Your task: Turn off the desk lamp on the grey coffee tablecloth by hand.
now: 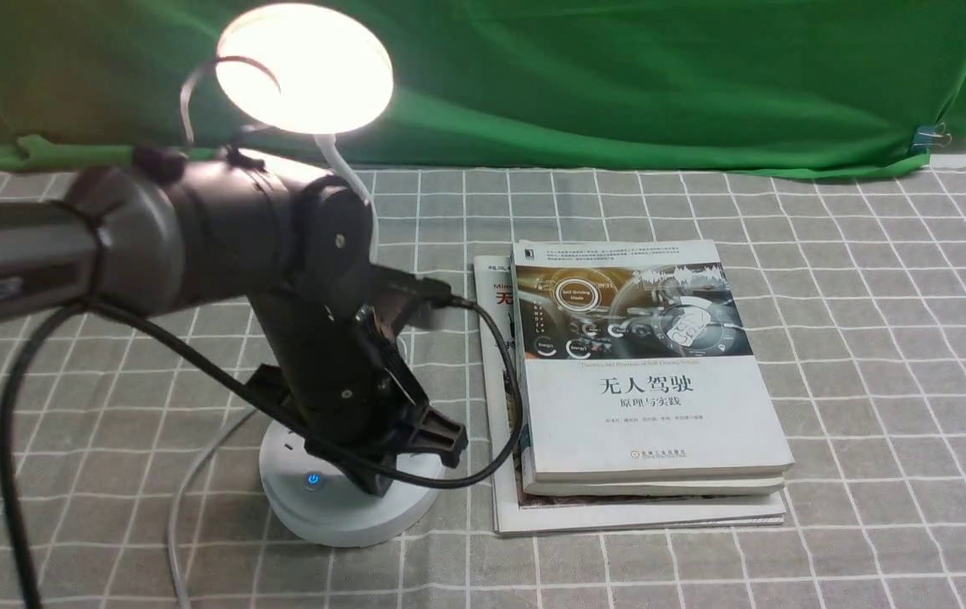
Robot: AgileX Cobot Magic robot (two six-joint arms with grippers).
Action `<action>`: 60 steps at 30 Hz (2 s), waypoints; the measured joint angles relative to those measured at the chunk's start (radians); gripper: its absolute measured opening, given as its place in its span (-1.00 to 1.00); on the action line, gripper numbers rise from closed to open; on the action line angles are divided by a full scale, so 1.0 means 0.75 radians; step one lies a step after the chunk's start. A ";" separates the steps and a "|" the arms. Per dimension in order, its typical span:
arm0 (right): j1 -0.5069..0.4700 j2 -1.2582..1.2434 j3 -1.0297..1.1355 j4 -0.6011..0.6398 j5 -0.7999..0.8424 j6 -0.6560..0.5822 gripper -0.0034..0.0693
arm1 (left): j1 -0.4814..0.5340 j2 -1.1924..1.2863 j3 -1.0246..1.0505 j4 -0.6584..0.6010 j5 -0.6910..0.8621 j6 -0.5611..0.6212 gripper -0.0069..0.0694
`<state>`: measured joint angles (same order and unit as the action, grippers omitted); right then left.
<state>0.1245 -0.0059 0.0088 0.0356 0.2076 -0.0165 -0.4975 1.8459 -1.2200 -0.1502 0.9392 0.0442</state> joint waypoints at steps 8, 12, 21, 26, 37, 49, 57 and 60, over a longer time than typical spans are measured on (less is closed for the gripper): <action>0.000 0.000 0.000 0.000 0.000 0.000 -0.81 | 0.000 0.004 -0.013 -0.016 0.003 0.006 -0.83; 0.000 0.000 0.000 0.000 0.000 0.000 -0.81 | 0.000 -0.071 0.009 -0.025 0.022 0.005 -0.83; 0.000 0.000 0.000 0.000 0.000 0.000 -0.81 | 0.000 -0.632 0.391 -0.027 -0.125 -0.027 -0.83; 0.000 0.000 0.000 0.000 0.000 0.000 -0.81 | 0.000 -0.988 0.723 -0.027 -0.538 -0.036 -0.83; 0.000 0.000 0.000 0.000 0.000 0.000 -0.81 | 0.000 -1.296 1.017 0.055 -0.903 -0.041 -0.82; 0.000 0.000 0.000 0.000 0.000 0.000 -0.81 | 0.020 -1.411 1.073 0.180 -1.051 0.017 -0.82; 0.000 0.000 0.000 0.000 0.000 0.000 -0.81 | 0.341 -1.900 1.345 0.111 -1.298 0.129 -0.82; 0.000 0.000 0.000 0.000 0.000 0.000 -0.81 | 0.509 -2.115 1.472 0.101 -1.307 0.123 -0.82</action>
<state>0.1245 -0.0059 0.0088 0.0356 0.2076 -0.0165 -0.1159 0.2599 -0.1156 -0.0747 -0.0412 0.1366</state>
